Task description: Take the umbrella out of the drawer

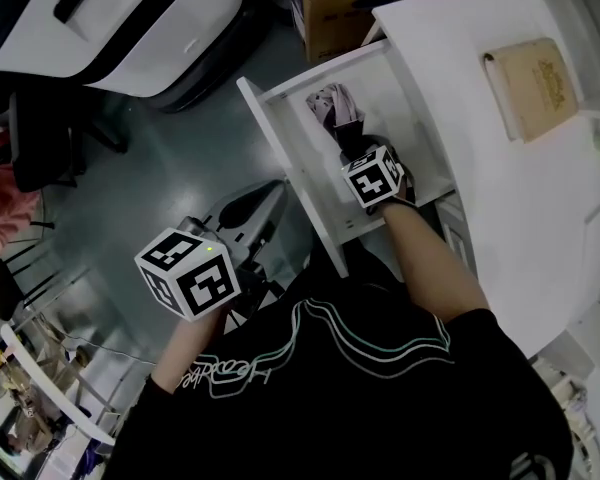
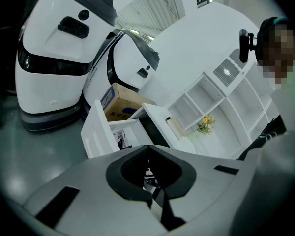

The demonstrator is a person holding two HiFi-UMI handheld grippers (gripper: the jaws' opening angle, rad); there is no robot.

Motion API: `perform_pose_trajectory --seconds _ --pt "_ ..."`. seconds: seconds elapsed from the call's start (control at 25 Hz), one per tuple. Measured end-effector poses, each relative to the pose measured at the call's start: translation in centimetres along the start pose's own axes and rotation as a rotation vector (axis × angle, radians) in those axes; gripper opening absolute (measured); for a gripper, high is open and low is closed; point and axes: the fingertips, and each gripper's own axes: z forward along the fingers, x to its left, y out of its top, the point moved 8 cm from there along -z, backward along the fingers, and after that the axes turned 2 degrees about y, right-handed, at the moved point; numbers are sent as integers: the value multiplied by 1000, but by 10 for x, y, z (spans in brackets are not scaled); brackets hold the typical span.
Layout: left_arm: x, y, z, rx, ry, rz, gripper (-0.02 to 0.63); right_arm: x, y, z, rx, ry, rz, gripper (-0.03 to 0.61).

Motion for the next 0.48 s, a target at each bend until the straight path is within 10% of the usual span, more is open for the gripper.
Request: perform_pose_trajectory --seconds 0.48 --pt "-14 -10 -19 -25 -10 18 20 7 2 -25 -37 15 59 204"
